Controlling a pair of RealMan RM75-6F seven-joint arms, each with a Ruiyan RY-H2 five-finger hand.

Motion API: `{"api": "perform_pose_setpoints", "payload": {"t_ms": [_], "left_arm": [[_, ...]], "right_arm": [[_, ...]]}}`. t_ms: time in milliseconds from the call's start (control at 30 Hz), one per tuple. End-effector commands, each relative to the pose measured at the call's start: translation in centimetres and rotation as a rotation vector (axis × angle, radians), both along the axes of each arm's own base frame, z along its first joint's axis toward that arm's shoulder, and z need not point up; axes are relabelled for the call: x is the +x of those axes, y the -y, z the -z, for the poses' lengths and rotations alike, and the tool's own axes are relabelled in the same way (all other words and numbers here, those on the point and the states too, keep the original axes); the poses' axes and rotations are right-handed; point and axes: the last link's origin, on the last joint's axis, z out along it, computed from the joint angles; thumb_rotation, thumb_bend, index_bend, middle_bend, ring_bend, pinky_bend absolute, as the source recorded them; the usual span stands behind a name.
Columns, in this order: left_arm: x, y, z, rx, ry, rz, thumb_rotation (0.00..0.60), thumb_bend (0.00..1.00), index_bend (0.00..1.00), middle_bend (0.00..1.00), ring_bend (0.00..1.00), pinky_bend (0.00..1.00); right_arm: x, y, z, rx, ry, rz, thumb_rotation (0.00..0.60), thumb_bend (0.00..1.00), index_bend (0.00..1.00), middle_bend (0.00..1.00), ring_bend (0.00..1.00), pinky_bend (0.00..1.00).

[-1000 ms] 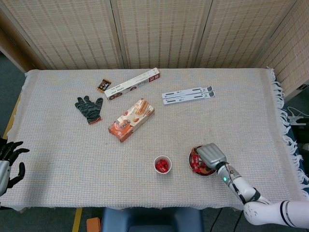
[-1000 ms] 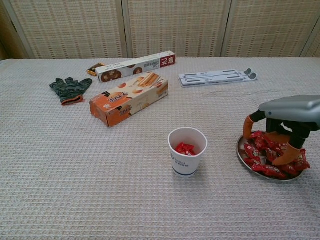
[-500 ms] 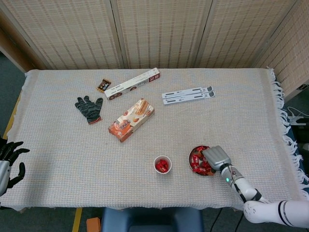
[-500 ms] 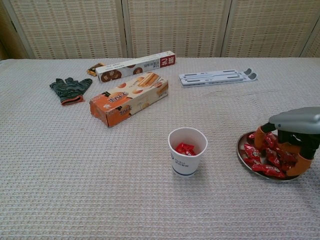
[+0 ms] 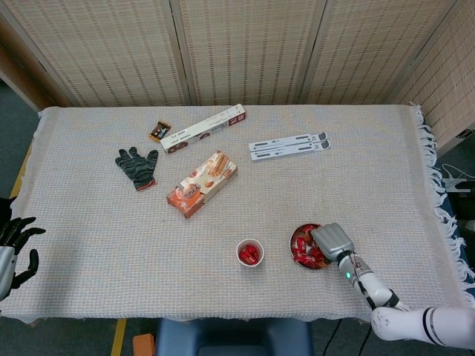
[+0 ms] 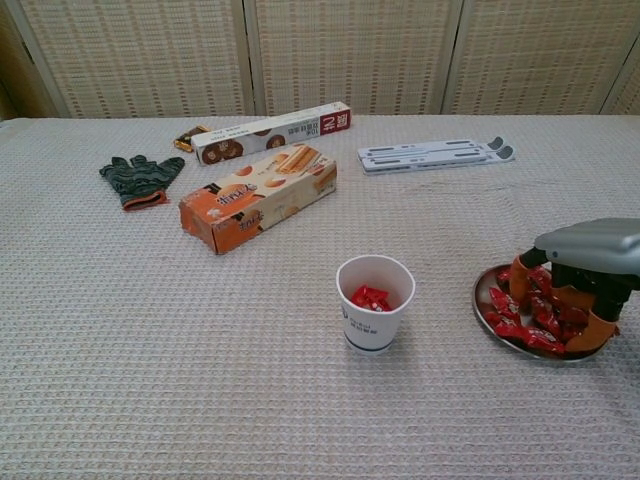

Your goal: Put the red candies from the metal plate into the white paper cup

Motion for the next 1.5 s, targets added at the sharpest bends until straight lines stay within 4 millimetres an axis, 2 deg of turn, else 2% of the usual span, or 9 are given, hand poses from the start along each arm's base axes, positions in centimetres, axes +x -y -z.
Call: {"api": "perform_pose_setpoints", "payload": {"t_ms": [33, 367, 733, 1100, 1300, 1500], "left_arm": [[0.0, 0.0, 0.0, 0.0, 0.0, 0.0, 0.6, 0.62, 0.29, 0.13, 0.09, 0.3], [0.0, 0.0, 0.0, 0.001, 0.001, 0.0, 0.6, 0.62, 0.29, 0.13, 0.09, 0.3], [0.0, 0.0, 0.0, 0.0, 0.0, 0.0, 0.6, 0.62, 0.29, 0.13, 0.09, 0.3], [0.0, 0.0, 0.1, -0.002, -0.002, 0.001, 0.6, 0.62, 0.29, 0.13, 0.09, 0.3], [0.0, 0.0, 0.1, -0.004, -0.002, 0.002, 0.6, 0.62, 0.29, 0.13, 0.09, 0.3], [0.0, 0.0, 0.1, -0.005, -0.002, 0.002, 0.6, 0.62, 0.29, 0.13, 0.09, 0.3]], "right_arm": [[-0.1, 0.0, 0.1, -0.003, 0.003, -0.002, 0.6, 0.06, 0.43, 0.86, 0.75, 0.94], [-0.4, 0.0, 0.4, -0.021, 0.019, -0.004, 0.6, 0.06, 0.54, 0.86, 0.75, 0.95], [-0.5, 0.0, 0.3, -0.048, 0.04, -0.002, 0.6, 0.22, 0.72, 0.87, 0.77, 0.97], [0.1, 0.1, -0.5, -0.083, 0.095, -0.001, 0.6, 0.23, 0.75, 0.87, 0.77, 0.97], [1.8, 0.3, -1.6, -0.117, 0.168, -0.028, 0.6, 0.23, 0.75, 0.87, 0.77, 0.97], [4.9, 0.1, -2.8, -0.124, 0.27, -0.084, 0.6, 0.23, 0.75, 0.87, 0.77, 0.97]]}}
